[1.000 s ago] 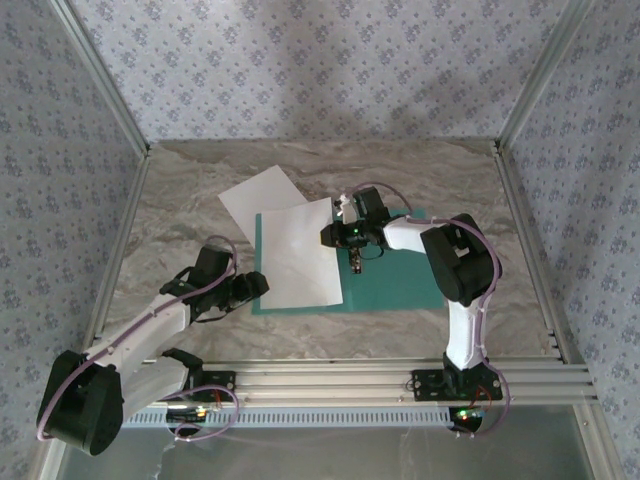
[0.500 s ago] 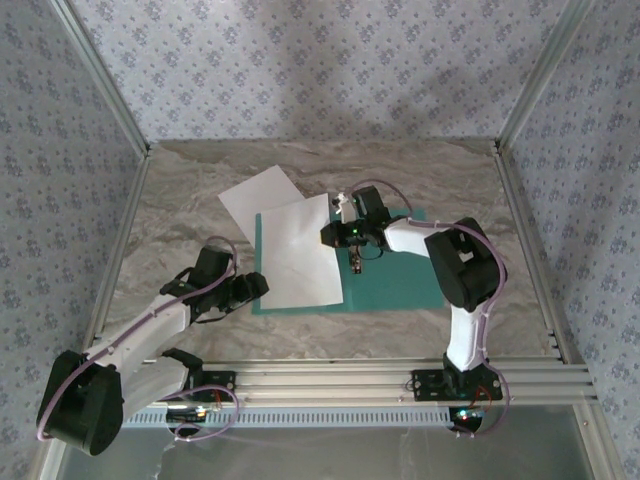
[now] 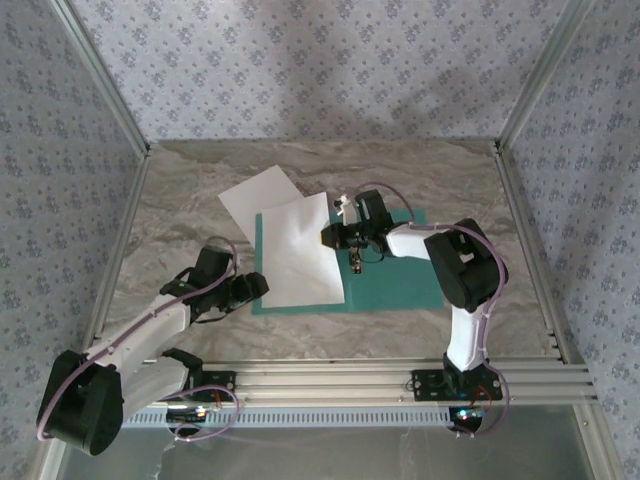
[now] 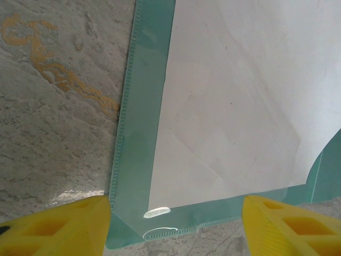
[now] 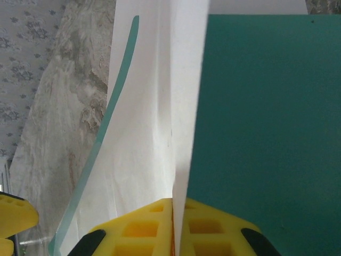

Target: Put the files into the folder

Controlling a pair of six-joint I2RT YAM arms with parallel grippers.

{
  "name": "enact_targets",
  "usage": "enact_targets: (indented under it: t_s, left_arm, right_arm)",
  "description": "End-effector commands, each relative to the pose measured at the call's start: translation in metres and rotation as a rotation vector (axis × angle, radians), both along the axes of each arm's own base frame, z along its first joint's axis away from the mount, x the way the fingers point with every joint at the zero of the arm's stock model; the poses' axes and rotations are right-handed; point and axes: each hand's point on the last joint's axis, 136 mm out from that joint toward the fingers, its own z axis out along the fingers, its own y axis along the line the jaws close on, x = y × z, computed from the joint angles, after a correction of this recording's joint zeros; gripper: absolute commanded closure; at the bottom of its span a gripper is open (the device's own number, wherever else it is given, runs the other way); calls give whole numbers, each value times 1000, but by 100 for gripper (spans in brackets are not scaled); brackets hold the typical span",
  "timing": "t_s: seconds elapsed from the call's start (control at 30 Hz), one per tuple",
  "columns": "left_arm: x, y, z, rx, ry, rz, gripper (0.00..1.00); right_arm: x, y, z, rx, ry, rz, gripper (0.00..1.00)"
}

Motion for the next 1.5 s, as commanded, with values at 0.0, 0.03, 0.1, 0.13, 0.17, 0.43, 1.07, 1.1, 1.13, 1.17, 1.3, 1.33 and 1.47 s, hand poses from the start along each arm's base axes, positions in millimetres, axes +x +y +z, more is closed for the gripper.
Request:
enact_targets:
  t_s: [0.0,0.03,0.1,0.13,0.17,0.43,1.07,1.1,1.13,1.17,1.3,1.33,1.47]
  left_arm:
    - [-1,1,1,12,-9,-5,33]
    - [-1,1,0,12,-6,-6,33]
    - [-1,1,0,11,-8,-5,33]
    - [-1,1,1,11,-8,-5,33]
    - [-1,1,1,11,-8,-5,33]
    - [-2,2,-2,13,-4,-5,33]
    - [1,1,2,14,-15,-8,33]
    - [1,0,2,13,-13,-9,33]
    - [1,0,1,14,-11,-11,33]
    - [1,0,1,14,-10,-10,33]
    - [1,0,1,13,-11,-10,33]
    - [2,0,1,13,-12,-9,33]
    - [2,-1,2,13,-10,-13,33]
  right_arm:
    - [0,4,4,47,-3,1,92]
    - [-1,5,4,50,-2,1,92]
    - [-3,6,2,56,7,2,92]
    - [-4,8,2,60,10,6,92]
    - [-4,9,1,63,12,9,92]
    - [-6,10,-5,53,45,10,91]
    - [1,0,-26,-49,149,-15,91]
    - [2,0,-26,-49,145,-11,91]
    - [3,0,-26,-48,141,-8,91]
    - [3,0,-25,-45,138,-4,90]
    - [2,4,-19,-23,129,21,81]
    - [2,4,-18,-20,127,24,81]
    - [4,4,-12,-17,118,31,80]
